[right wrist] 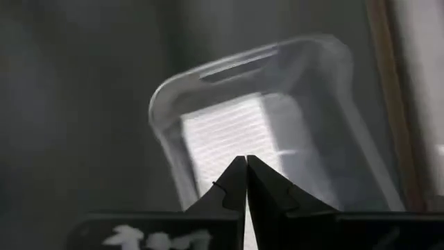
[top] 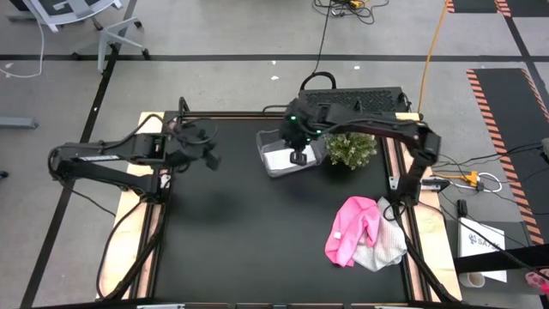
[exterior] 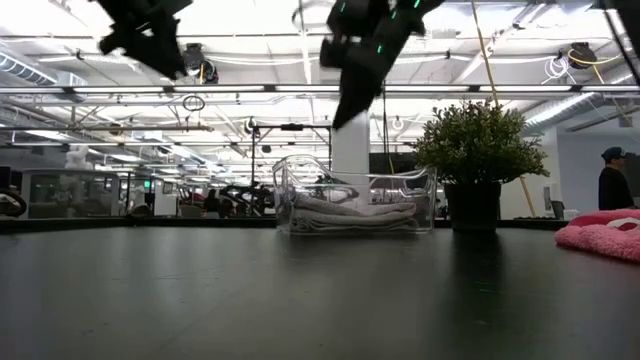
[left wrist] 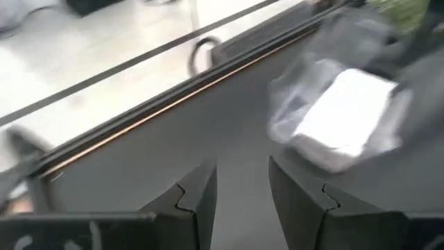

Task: Fold microfiber towels
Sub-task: Adjust the transparent bin

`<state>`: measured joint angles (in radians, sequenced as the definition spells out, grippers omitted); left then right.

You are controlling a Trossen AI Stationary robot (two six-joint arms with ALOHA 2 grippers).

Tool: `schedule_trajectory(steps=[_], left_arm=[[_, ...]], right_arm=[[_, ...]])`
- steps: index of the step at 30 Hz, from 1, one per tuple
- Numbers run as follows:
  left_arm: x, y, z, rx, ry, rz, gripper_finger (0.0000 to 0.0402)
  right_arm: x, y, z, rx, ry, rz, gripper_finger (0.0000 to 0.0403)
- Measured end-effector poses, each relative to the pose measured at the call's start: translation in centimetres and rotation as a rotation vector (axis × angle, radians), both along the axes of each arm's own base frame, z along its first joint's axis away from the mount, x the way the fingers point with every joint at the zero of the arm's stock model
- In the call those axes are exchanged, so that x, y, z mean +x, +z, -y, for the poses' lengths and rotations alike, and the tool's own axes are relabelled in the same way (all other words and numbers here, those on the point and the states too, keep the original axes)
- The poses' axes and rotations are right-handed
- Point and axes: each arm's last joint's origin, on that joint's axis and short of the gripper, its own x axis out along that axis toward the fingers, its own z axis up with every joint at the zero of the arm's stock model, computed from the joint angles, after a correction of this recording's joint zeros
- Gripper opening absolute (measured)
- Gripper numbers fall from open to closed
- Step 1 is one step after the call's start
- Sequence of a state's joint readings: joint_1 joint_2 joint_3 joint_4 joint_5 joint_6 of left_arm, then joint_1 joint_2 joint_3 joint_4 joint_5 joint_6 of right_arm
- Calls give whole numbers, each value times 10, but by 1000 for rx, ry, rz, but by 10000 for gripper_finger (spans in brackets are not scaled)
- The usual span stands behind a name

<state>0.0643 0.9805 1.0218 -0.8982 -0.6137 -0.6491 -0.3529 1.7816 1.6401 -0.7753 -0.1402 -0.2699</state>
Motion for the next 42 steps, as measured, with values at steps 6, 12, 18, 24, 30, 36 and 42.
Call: schedule_trajectory(steps=[6,12,18,24,30,36,42], left_arm=[[56,-10,0,12,-227,56,131],[117,-45,3,-15,-499,50,131],[157,-97,10,-9,-590,-57,131],[171,-139,14,-50,-603,-176,131],[174,-150,8,-6,-475,-206,131],[169,-150,-13,36,-312,-230,131],[163,-146,-34,22,-251,-242,131]], right_arm=[[-32,30,-12,-114,-143,40,1],[-66,38,-20,-127,-254,110,1],[-93,34,-29,-99,-316,203,0],[-110,28,-35,-101,-347,268,0],[-116,30,-37,-113,-348,280,0],[-115,32,-37,-124,-339,294,0],[-115,32,-37,-141,-319,288,0]])
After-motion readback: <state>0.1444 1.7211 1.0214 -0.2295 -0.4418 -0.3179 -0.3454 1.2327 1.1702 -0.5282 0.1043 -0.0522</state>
